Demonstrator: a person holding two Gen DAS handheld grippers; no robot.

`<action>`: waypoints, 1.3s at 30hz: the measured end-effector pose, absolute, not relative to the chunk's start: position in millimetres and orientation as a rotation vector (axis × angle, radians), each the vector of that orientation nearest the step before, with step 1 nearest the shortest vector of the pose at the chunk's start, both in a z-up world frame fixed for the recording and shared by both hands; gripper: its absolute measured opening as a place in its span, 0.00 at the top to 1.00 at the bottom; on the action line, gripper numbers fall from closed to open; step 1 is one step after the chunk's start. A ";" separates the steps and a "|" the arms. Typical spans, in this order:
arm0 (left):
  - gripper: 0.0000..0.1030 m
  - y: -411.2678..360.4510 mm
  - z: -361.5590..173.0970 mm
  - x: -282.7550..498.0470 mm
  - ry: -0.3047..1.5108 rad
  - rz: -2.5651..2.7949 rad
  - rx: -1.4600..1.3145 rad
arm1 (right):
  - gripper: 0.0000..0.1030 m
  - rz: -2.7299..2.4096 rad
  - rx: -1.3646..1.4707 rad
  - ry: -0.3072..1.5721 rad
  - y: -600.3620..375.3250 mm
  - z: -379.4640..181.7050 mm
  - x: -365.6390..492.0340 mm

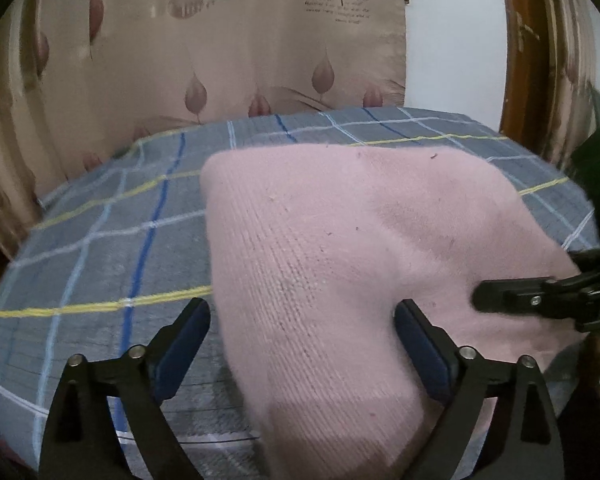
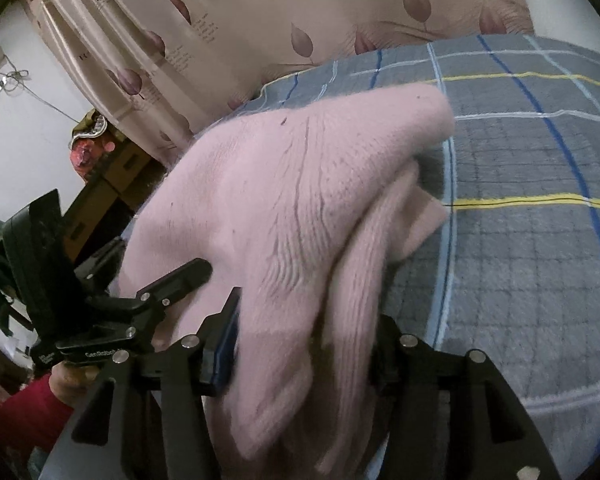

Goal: Fold small clothes
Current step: 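Open the right tool and withdraw both tools from the folded sweater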

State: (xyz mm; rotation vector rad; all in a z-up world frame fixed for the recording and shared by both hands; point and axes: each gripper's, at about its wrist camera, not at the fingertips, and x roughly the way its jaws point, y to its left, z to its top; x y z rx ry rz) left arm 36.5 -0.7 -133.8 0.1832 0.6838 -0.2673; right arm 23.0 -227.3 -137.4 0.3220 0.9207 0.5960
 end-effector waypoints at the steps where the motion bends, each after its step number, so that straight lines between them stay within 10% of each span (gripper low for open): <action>1: 0.06 -2.3 -133.1 32.9 0.666 -0.244 0.205 | 0.51 0.588 0.314 0.916 -227.2 -135.2 20.3; 39: 0.00 -9.6 -39.8 -27.7 0.549 -0.274 0.057 | 0.36 0.551 0.199 0.679 -237.7 -45.0 -69.1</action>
